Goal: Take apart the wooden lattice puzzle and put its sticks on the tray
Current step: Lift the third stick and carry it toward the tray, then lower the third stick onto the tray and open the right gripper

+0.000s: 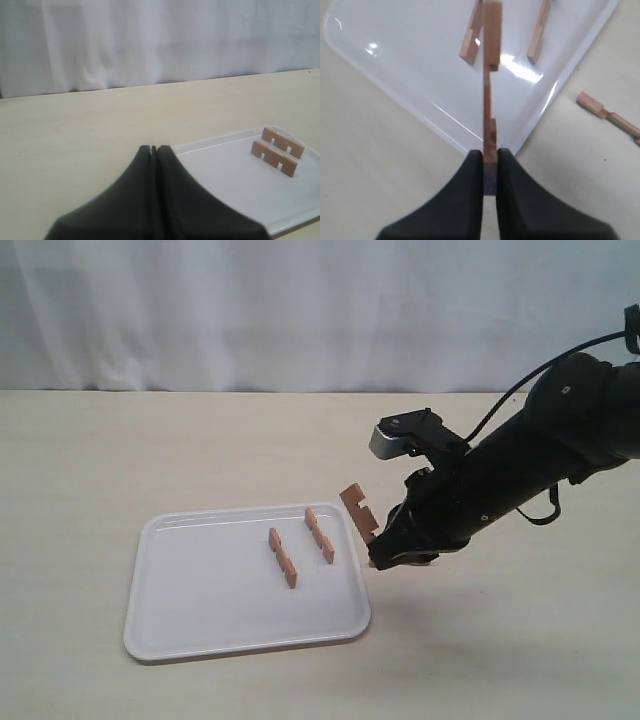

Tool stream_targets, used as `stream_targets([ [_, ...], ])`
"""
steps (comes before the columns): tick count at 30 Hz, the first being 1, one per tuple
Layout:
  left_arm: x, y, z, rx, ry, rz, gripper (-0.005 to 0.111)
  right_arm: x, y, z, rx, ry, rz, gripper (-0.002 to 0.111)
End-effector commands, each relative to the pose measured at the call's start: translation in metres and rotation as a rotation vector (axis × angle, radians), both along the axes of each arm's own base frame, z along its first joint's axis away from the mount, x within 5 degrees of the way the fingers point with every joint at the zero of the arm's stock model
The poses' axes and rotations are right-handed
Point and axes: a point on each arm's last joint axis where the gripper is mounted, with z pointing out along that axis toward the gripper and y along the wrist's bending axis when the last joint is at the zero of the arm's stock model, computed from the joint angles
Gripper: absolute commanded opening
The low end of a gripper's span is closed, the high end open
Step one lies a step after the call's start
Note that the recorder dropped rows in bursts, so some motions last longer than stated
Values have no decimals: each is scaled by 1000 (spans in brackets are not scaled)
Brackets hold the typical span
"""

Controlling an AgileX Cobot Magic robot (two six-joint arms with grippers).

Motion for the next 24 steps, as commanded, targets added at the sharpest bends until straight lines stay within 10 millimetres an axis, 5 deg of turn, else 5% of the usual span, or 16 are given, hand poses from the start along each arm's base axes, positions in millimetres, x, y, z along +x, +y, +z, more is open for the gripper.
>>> stream_targets([
  [1, 0, 0, 0, -5, -9, 0, 0, 2, 4, 7, 42, -18, -5, 4],
  [7, 0, 0, 0, -5, -9, 0, 0, -1, 14, 8, 70, -10, 3, 4],
  [24, 0, 0, 0, -5, -9, 0, 0, -18, 104, 28, -10, -88, 198, 4],
])
